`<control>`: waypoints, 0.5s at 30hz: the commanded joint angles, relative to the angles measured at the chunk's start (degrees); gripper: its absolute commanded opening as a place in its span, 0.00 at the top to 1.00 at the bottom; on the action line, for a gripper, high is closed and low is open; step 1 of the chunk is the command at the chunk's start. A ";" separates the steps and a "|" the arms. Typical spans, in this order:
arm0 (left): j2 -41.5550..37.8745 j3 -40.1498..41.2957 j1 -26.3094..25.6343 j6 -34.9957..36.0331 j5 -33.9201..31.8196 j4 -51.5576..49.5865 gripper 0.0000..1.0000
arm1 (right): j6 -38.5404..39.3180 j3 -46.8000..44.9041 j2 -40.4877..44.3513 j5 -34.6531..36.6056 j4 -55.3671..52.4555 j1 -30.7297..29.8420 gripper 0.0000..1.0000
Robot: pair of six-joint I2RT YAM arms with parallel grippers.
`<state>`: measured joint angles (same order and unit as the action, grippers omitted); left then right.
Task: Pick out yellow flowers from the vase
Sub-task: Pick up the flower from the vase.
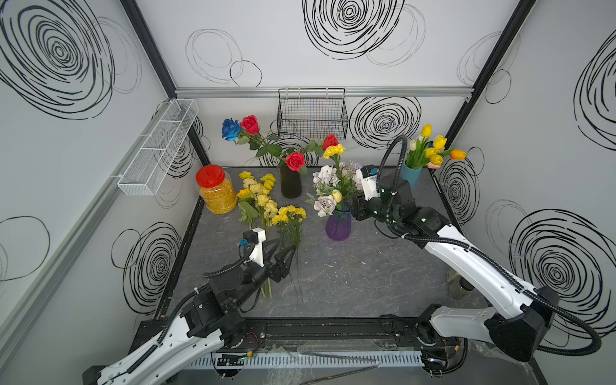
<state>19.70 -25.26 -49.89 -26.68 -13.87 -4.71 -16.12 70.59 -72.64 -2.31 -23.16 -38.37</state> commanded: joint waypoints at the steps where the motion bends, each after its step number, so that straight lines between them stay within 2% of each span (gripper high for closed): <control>1: -1.16 1.07 -0.21 0.49 -2.11 1.27 0.29 | -2.73 -0.09 -1.10 1.24 -2.85 -0.21 0.66; 15: -4.45 2.24 -0.22 -0.71 -3.27 -0.34 0.27 | -1.79 2.18 -8.07 4.05 -0.81 -0.21 0.72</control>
<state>16.23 -23.73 -49.89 -26.89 -15.59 -6.20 -17.98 70.94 -79.70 0.19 -24.73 -38.35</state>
